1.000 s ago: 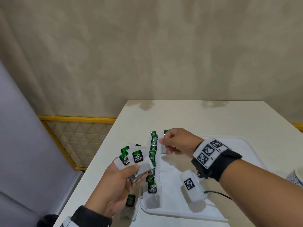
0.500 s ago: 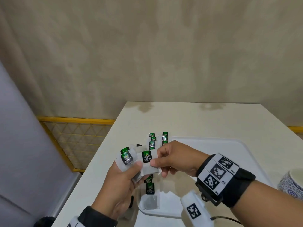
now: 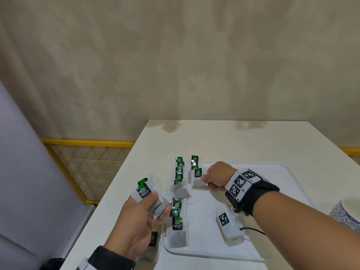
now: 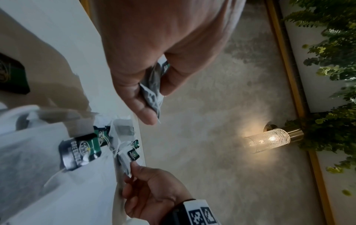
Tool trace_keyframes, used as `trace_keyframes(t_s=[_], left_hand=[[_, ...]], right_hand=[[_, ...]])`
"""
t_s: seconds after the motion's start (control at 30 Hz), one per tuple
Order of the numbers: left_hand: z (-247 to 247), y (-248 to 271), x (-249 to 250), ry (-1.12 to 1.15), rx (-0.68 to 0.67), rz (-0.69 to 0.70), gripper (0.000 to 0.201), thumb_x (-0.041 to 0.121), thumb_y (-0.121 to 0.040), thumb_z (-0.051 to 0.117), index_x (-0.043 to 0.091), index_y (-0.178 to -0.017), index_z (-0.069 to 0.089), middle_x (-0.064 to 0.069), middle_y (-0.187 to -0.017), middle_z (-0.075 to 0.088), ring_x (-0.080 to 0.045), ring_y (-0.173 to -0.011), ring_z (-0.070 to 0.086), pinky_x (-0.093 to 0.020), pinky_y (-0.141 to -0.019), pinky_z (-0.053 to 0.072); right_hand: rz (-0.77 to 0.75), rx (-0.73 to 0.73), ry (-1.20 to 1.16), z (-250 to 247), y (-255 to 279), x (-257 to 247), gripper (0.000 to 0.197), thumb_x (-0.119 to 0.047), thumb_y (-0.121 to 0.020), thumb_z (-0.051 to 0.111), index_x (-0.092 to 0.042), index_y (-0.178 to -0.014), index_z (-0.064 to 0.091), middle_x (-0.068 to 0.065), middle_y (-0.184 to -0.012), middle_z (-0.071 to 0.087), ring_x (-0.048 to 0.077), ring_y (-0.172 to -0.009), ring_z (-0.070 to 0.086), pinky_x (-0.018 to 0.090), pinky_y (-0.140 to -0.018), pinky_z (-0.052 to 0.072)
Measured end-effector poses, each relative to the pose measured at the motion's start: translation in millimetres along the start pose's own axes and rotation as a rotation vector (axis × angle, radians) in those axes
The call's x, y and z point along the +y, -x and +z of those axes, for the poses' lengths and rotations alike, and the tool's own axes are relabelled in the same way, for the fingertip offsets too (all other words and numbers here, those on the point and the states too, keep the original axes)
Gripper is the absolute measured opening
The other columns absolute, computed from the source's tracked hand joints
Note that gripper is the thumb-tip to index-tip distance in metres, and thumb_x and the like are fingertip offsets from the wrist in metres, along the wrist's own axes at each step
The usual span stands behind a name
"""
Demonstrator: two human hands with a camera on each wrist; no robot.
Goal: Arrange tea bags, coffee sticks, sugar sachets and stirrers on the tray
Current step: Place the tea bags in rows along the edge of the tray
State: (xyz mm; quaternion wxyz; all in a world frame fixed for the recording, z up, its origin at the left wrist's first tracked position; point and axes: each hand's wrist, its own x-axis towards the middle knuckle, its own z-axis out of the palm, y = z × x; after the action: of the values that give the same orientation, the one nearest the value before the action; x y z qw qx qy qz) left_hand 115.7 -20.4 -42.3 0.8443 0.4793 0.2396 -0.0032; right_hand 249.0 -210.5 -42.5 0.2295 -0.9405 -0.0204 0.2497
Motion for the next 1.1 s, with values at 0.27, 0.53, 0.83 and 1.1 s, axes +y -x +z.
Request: trace_keyframes(t_s=[0.27,0.53,0.83,1.1], left_hand=[[-7,1,7,0.001,-0.019,0.019,0.016,-0.003,-0.094,0.048,-0.003,-0.105,0.059,-0.028,-0.111,0.065,-0.044,-0.09,0.064,-0.038,-0.062,0.06],[-11,-2,6,0.025,-0.014,0.002,0.025,-0.002,-0.094,0.048,-0.004,-0.117,0.057,-0.026,-0.112,0.066,-0.046,-0.098,0.064,-0.04,-0.061,0.06],[-11,-1,7,0.021,-0.02,0.006,0.022,-0.003,-0.094,0.047,-0.002,-0.114,0.058,-0.026,-0.113,0.066,-0.048,-0.104,0.061,-0.042,-0.065,0.059],[-9,1,3,0.019,-0.023,0.01,0.03,-0.002,-0.094,0.048,0.002,-0.123,0.055,-0.024,-0.116,0.065,-0.046,-0.099,0.063,-0.039,-0.06,0.06]], right_hand=[[0.043,0.041,0.136,4,-19,-8,0.046,-0.033,-0.092,0.055,-0.017,-0.05,0.045,-0.002,-0.054,0.047,0.011,-0.05,0.044,0.022,-0.053,0.035],[0.07,0.055,0.044,7,-20,-11,0.037,-0.024,-0.085,0.061,-0.019,-0.05,0.051,-0.001,-0.054,0.049,0.014,-0.05,0.046,0.022,-0.053,0.037],[-0.087,0.199,-0.255,5,-11,-10,0.037,-0.017,-0.078,0.069,-0.011,-0.105,0.045,0.002,-0.087,0.052,0.019,-0.075,0.054,0.025,-0.054,0.041],[-0.543,0.089,0.174,18,12,-31,0.026,-0.025,-0.085,0.069,-0.025,-0.111,0.065,-0.019,-0.072,0.044,0.005,-0.07,0.047,0.016,-0.058,0.035]])
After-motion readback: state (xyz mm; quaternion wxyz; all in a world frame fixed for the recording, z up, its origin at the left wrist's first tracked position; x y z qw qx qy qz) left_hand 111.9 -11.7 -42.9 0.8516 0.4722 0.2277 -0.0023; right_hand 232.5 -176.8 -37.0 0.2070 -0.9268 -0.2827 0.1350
